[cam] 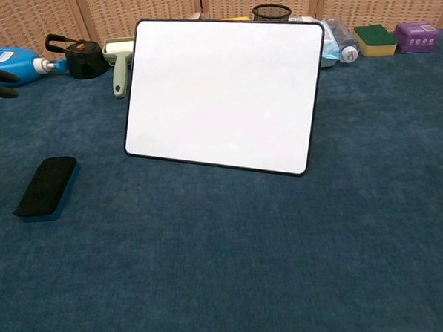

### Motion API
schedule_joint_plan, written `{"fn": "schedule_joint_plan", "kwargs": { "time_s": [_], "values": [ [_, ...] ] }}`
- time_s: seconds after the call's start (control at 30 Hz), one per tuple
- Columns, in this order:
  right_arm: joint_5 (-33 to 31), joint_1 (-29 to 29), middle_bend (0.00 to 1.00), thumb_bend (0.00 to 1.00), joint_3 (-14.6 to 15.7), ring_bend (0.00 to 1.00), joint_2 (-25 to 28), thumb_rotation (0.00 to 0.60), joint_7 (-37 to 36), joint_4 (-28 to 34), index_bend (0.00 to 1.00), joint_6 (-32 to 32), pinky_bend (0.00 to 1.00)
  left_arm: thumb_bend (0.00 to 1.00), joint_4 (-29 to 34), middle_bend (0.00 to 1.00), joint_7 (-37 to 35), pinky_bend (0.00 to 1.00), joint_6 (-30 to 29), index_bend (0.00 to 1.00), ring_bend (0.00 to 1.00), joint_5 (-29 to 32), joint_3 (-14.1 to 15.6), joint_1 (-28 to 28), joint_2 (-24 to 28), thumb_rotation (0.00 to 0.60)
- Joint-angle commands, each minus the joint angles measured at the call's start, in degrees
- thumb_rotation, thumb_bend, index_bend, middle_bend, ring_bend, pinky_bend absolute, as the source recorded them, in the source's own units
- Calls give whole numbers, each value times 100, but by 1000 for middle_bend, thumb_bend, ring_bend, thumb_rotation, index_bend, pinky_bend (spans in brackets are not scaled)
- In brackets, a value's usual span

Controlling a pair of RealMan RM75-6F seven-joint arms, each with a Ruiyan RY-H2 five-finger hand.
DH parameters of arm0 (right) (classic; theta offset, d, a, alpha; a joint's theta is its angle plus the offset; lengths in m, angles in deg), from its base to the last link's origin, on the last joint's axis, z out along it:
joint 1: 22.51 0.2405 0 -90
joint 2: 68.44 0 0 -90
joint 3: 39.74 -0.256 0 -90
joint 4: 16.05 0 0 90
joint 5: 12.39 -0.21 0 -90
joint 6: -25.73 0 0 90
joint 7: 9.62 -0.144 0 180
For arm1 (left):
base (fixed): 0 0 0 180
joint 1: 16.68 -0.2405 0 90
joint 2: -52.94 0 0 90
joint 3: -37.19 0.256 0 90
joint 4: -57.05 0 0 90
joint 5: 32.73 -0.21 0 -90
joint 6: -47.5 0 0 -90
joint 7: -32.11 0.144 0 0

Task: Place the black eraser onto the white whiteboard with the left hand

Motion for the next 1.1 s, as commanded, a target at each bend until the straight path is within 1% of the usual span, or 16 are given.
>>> {"fn": "schedule_joint_plan", "kwargs": {
  "time_s": [0.03, 0.13, 0.23, 0.4, 0.53, 0.77, 0.9, 1.1],
  "values": [
    [-241, 57, 122, 0, -87, 129, -27, 600, 23, -50, 112, 160, 131, 113, -1162, 52, -734, 185, -382, 0, 104, -335, 370, 463, -763, 600],
    [-351, 82, 122, 0, -129, 129, -46, 600, 64, -87, 112, 213, 131, 113, -1528, 55, -891, 185, -295, 0, 106, -376, 567, 591, -963, 600],
    [-441, 95, 119, 0, -157, 129, -59, 600, 74, -111, 109, 254, 131, 117, -1706, 55, -1076, 192, -225, 0, 105, -397, 747, 706, -1106, 600],
    [-552, 100, 118, 0, -196, 127, -69, 600, 73, -142, 106, 283, 130, 120, -1894, 55, -1190, 204, -131, 0, 107, -398, 992, 835, -1267, 600],
    [-587, 104, 118, 0, -208, 127, -74, 600, 75, -152, 103, 294, 131, 119, -1939, 56, -1255, 215, -68, 1, 118, -346, 1117, 920, -1352, 600],
    [-577, 93, 118, 0, -211, 127, -52, 600, 6, -149, 102, 276, 131, 131, -1930, 98, -1232, 266, 47, 63, 151, -303, 1380, 1014, -1428, 600],
    [-589, 78, 118, 0, -219, 127, -32, 600, -49, -150, 102, 263, 131, 172, -1917, 140, -1235, 286, 121, 110, 178, -225, 1451, 1049, -1457, 600],
    [-585, 72, 118, 0, -214, 127, -10, 600, -100, -138, 102, 271, 131, 180, -1881, 202, -1211, 320, 228, 188, 217, -127, 1572, 1118, -1496, 600]
  ]
}}
